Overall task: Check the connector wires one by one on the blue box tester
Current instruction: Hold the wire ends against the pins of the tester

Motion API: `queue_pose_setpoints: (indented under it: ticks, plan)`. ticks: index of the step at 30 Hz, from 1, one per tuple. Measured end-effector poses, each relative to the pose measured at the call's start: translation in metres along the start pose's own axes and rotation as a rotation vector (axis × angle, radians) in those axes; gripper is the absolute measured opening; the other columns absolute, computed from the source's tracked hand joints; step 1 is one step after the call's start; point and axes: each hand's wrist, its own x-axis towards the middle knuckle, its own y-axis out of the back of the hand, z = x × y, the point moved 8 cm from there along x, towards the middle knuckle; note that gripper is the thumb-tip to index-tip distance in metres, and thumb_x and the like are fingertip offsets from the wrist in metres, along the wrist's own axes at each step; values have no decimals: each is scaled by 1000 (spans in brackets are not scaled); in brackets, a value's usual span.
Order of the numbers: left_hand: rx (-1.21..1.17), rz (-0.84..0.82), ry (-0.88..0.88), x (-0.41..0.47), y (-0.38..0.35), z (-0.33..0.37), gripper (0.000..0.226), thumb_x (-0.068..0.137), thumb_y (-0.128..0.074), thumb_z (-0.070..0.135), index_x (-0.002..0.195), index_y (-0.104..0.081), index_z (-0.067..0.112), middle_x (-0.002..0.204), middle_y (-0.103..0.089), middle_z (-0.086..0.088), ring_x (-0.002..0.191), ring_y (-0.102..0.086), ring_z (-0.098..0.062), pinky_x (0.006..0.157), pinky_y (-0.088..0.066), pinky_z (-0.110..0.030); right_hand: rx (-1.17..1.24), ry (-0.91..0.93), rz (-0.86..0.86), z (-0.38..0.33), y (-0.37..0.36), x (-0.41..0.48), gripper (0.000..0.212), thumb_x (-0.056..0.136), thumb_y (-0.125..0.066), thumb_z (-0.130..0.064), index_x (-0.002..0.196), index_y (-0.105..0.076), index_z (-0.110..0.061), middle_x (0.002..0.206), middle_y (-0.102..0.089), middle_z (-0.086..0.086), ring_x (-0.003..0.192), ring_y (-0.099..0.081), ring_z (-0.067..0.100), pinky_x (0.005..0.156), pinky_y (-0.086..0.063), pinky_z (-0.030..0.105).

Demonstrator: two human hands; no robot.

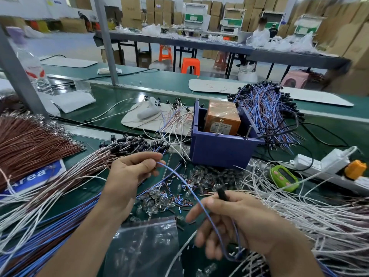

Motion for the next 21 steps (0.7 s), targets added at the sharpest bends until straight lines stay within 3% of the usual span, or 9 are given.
queue_pose_setpoints:
  ticks: [2, 4, 7, 11, 15, 18, 21]
  plan:
    - [-17, -93, 67, -3, -10, -4, 29, 75, -65, -6, 82, -84, 14, 78, -76, -16, 64, -63, -19, 61, -56, -20, 100, 34, 16, 0, 1, 5, 46, 98, -58, -33, 112, -68, 9, 106, -70, 34, 88, -73, 38, 72, -62, 43]
    - [86, -210, 70, -10, -24, -6, 39, 80, -61, -16, 86, -84, 15, 77, -76, -20, 64, -66, -20, 58, -55, -21, 110, 107, 149, -2, 13, 11, 49, 96, -58, -37, 111, -71, 8, 115, -70, 30, 105, -70, 41, 88, -59, 50]
    - [251, -295, 13, -19, -45, -12, 45, 84, -61, -21, 81, -84, 17, 74, -77, -16, 61, -68, -14, 61, -54, -20, -12, 191, 294, -7, 21, 15, 42, 104, -46, -31, 103, -77, -3, 112, -75, 21, 108, -71, 36, 99, -55, 49]
    - [356, -240, -100, -25, -52, -14, 44, 84, -67, -17, 81, -83, 24, 74, -79, -6, 68, -75, -12, 67, -57, -19, 29, 134, 349, -1, 15, 19, 39, 108, -45, -32, 100, -71, -3, 97, -75, 25, 81, -75, 38, 68, -61, 40]
    - [294, -250, -124, -26, -52, -11, 43, 82, -73, -16, 83, -84, 25, 81, -80, -7, 77, -78, -18, 69, -59, -21, 32, 162, 465, 2, 9, 26, 30, 109, -45, -31, 105, -54, -2, 85, -74, 25, 47, -63, 28, 40, -43, 23]
    - [250, -245, -125, -25, -52, -9, 35, 77, -78, -14, 79, -84, 20, 81, -80, -10, 75, -78, -20, 68, -60, -23, -35, 193, 502, 0, 4, 31, 24, 108, -48, -27, 101, -59, -7, 80, -71, 22, 37, -48, 16, 36, -33, 18]
    - [243, -171, -140, -24, -44, -4, 31, 72, -83, -12, 75, -84, 19, 76, -79, -10, 69, -76, -17, 65, -58, -20, -75, 250, 502, -7, 6, 30, 27, 102, -58, -18, 86, -67, 2, 63, -62, 14, 34, -38, 10, 34, -27, 18]
